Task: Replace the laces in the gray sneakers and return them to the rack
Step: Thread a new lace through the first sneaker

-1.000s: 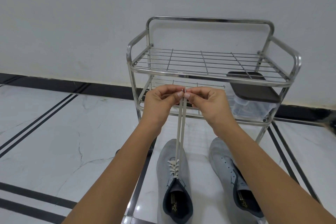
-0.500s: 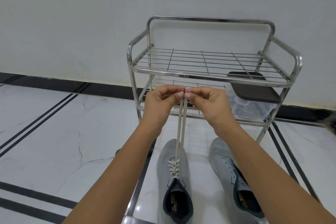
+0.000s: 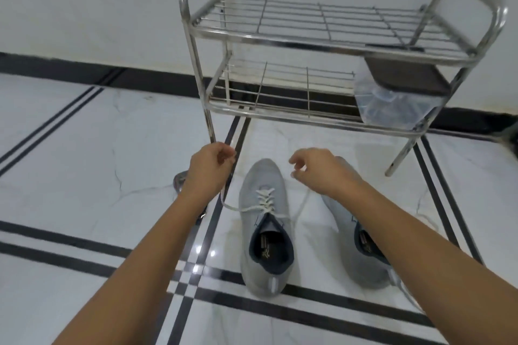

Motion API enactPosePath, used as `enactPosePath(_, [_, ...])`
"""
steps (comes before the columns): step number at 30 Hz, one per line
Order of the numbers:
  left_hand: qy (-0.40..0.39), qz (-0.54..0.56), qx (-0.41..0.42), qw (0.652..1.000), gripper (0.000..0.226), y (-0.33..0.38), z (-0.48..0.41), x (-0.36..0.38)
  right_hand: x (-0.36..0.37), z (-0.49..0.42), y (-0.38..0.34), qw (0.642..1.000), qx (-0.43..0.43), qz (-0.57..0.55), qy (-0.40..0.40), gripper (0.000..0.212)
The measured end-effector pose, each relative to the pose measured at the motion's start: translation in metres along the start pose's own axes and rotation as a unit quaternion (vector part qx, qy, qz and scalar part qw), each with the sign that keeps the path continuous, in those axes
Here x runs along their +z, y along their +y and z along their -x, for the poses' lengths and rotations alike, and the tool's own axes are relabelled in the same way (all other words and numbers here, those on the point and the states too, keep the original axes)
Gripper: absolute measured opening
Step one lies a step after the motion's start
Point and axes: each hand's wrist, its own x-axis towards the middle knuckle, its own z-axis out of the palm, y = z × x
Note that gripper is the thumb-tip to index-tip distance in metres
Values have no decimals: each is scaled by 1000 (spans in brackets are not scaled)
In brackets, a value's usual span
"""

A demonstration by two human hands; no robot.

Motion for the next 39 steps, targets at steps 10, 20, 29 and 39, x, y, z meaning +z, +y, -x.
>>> enactPosePath(10, [-272,-330,83,900,30,-53,27,72,69,-1,18,969,-16,22,-245,25])
enactPosePath(20, [-243,95,-122,958,17,-79,33,53,85,-6,48,838,132,-475,-234,20])
enactPosePath(29, [-247,491,-158,821,14,-83,28,52,97,-12,34,680,142,-706,-139,11])
enactPosePath(39, [-137,341,-79,927,23,-44,14,73,116,-25,12,780,122,-611,-55,15])
